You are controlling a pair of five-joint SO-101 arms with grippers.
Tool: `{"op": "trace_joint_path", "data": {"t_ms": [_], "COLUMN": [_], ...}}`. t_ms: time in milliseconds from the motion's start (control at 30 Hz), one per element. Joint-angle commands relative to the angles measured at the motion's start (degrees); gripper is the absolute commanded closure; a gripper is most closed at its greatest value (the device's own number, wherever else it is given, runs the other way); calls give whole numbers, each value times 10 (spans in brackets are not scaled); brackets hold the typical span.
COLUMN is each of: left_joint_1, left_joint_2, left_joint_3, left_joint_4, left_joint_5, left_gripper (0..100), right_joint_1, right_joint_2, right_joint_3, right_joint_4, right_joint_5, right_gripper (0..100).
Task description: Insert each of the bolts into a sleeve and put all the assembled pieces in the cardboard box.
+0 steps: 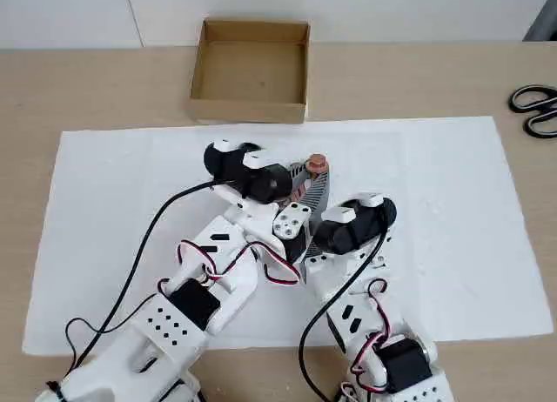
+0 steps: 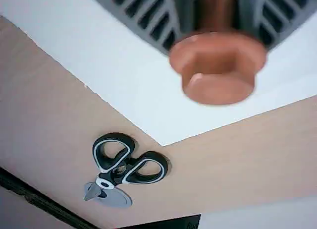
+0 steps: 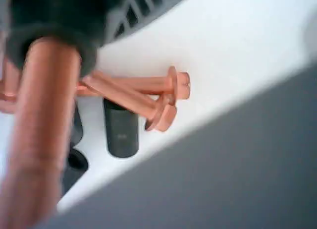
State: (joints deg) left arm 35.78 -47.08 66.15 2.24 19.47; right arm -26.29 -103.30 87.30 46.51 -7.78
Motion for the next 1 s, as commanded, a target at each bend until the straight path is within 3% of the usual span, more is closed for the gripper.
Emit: {"op": "trace_joint_path", "data": {"t_ms": [0,400,667,967], "left_joint_1": [-6,-5,9,15], "left_joint_2": [-12,-12,-12,-8], "left_joint_3": [-7,-15,-79,-85], "left_joint_4": [30,68,207,217], "left_joint_5": [3,54,57,56], "left_gripper": [994,994,994,994], "right_joint_1": [0,0,0,0], "right_joint_2": [-6,-7,-7,-7], "right_joint_3": [-14,-19,-19,-19], "right_joint_4": [-14,-14,-14,-14], "right_joint_5": [-5,-5,-5,-5], "right_gripper": [995,995,995,995]}}
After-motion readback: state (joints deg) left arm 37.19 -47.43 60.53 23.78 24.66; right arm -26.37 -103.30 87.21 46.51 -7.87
